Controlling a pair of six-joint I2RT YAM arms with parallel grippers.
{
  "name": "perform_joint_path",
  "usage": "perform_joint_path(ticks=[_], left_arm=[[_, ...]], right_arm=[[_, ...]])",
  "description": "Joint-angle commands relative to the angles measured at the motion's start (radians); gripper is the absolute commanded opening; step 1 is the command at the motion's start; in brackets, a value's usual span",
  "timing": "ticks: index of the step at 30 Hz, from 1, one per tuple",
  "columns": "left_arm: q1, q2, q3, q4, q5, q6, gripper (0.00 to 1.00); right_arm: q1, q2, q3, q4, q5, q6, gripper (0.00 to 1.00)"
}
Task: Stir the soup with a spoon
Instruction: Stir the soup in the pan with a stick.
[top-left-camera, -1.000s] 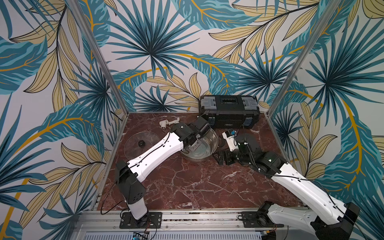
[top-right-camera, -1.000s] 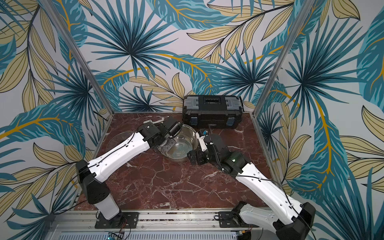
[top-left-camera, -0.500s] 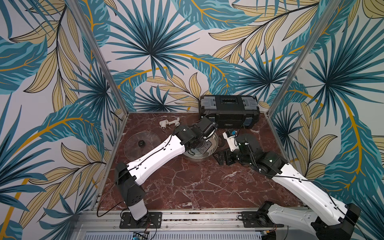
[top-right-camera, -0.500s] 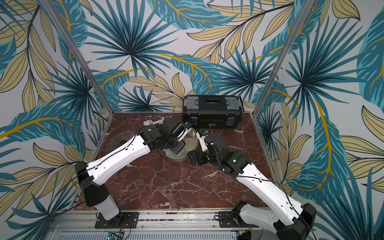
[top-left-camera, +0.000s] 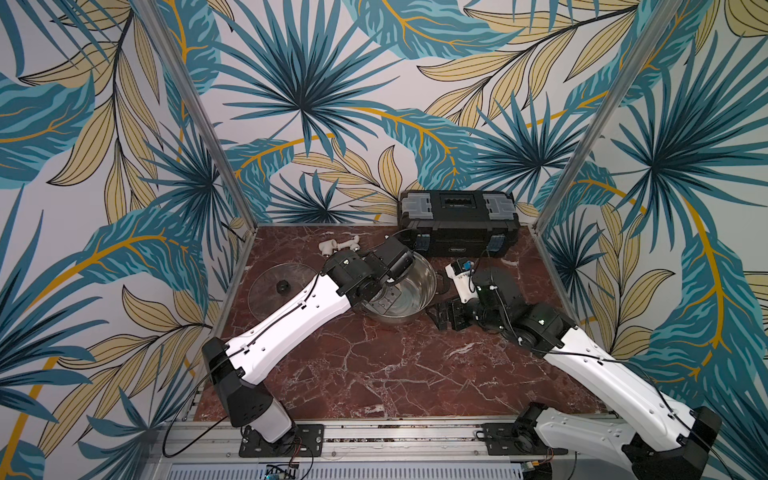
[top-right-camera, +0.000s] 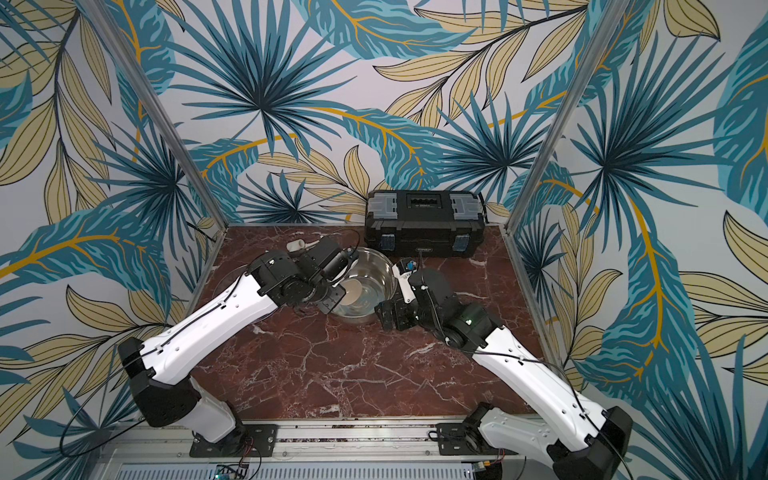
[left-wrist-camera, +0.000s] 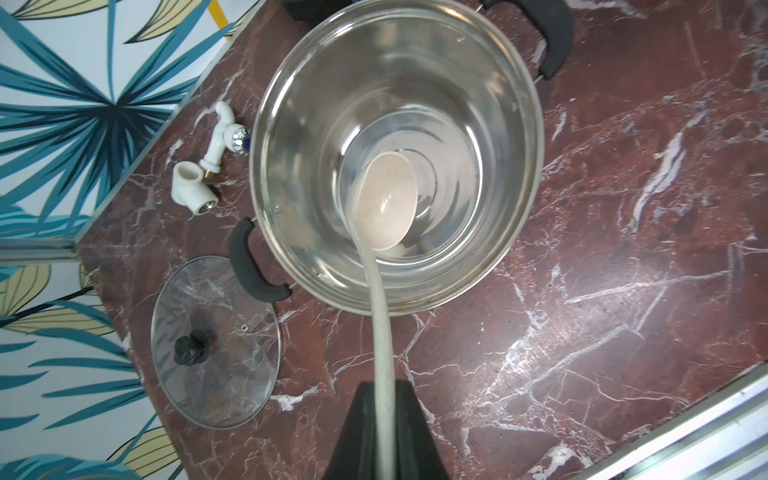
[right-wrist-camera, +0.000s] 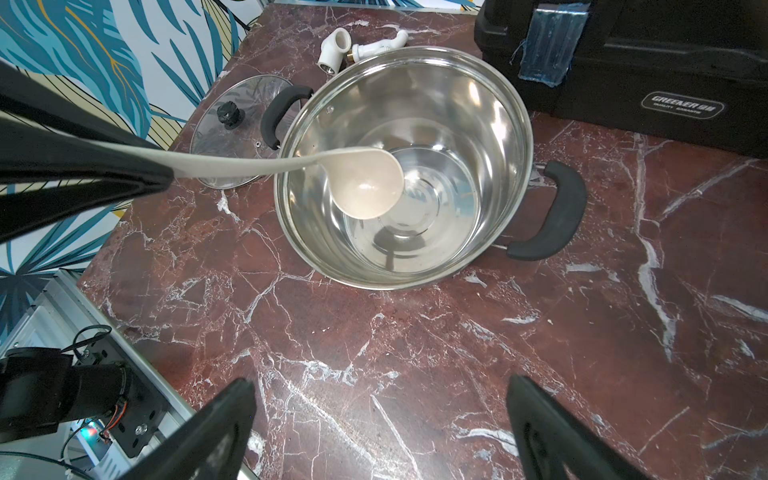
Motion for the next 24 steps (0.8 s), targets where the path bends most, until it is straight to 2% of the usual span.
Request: perform_joint_path(ticks=[1,5,9,15,19,24], left_arm=[[0.01,0.024,0.01,-0.007,-0.119,0.03,0.0],[0.011,0.076,0.063,0.054,-0.184,0.058,0.0],[-0.009,0.096,0.093,0.154,-0.177,0.069,0.0],[-0.039,0.097,0.1,0.244,-0.015,0.029,0.0],[-0.041,0.083,0.077,0.222,0.09,-0.029,0.0],[-0.044,0.027,0.007,0.163,0.142,-0.076,0.0]], right_arm=[[0.005,-0.005,-0.013,0.009,0.001,0.007,1.0],[0.006,-0.01,-0.014,0.005,0.004,0.007,0.99],[0.005,-0.015,-0.015,-0.004,0.012,0.004,0.99],[0.006,-0.025,-0.018,-0.011,0.02,0.002,0.99],[0.005,-0.024,-0.018,-0.006,0.018,0.004,0.99],[0.006,-0.012,-0.018,0.013,0.007,0.006,0.99]])
